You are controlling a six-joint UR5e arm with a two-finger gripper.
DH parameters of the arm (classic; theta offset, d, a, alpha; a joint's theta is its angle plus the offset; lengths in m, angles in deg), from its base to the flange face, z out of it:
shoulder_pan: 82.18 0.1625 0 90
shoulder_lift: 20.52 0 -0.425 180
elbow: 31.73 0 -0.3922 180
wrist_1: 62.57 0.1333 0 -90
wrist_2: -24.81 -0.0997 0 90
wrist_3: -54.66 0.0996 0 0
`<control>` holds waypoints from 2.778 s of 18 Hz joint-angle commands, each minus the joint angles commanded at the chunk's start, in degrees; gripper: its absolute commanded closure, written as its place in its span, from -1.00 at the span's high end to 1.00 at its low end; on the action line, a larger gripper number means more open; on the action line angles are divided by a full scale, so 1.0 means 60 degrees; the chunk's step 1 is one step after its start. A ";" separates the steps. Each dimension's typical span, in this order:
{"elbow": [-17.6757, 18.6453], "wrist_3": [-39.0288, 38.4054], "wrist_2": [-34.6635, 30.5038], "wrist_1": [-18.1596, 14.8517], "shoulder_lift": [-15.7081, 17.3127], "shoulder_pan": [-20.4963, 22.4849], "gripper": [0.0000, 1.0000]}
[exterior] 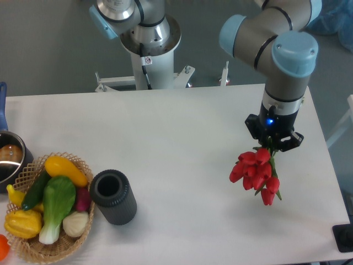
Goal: Insert the flowers into the vase
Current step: 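Hold the red tulip bunch in the gripper and lift it slightly, then carry the tulips over the black vase, stems pointing down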
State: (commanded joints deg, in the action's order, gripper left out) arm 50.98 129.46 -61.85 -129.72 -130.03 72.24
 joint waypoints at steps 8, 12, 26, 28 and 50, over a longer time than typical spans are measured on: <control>-0.0015 -0.0059 0.0146 0.0029 0.0044 -0.0015 -1.00; 0.0102 -0.0073 0.0190 0.0058 0.0059 -0.0015 -1.00; 0.0966 -0.0689 0.2707 0.0747 0.0439 0.0176 -1.00; 0.1025 -0.0805 0.3540 0.0776 0.0498 0.0190 -1.00; 0.2344 -0.1319 1.2742 0.2637 0.1069 0.0440 -0.87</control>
State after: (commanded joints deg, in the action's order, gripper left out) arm 65.04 121.55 14.60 -113.90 -123.62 74.88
